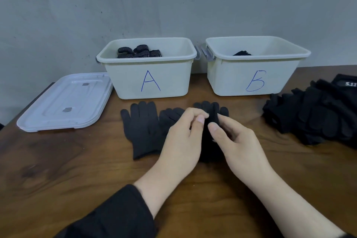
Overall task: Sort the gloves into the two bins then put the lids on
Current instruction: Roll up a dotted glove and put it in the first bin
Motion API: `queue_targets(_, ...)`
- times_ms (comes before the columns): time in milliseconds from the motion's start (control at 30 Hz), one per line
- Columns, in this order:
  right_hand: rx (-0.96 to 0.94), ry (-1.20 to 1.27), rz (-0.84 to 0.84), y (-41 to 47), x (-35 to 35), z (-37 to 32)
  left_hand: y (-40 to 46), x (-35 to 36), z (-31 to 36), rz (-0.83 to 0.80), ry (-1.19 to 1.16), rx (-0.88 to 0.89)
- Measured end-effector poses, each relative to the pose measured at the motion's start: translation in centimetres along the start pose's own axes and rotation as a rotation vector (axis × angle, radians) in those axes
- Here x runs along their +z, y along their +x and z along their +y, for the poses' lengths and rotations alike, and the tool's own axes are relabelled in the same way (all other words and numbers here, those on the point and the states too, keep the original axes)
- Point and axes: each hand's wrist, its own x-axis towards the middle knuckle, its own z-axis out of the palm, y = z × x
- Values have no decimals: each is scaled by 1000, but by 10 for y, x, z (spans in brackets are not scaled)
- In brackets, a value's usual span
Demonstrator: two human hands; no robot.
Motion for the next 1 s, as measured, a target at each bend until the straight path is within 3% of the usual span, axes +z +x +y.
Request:
queue_targets(133,115,46,156,4,-3,2,-5,-3,-5,-128,-27,11)
queue_targets(233,174,99,212,8,-8,-3,-1,-16,-11,19,46,92)
queue_targets(300,132,79,225,15,-19,-15,6,-30,-19,53,241,117)
queue_targets(433,53,2,207,36,-51,-51,18,-51,-38,-176,603,20)
queue_targets(567,-25,-9,74,61,-75,-84,21,-52,-42,-229,695,20)
queue_targets(767,55,-402,-265,95,-93,-114,22,-52,-43,-185,679,5)
queue_targets(867,23,-594,-195,108,-89,-121,22,-51,-44,-186,672,7)
queue_targets(1000,-150,-569,62,116,-78,-121,22,-52,-45,-159,649,-2)
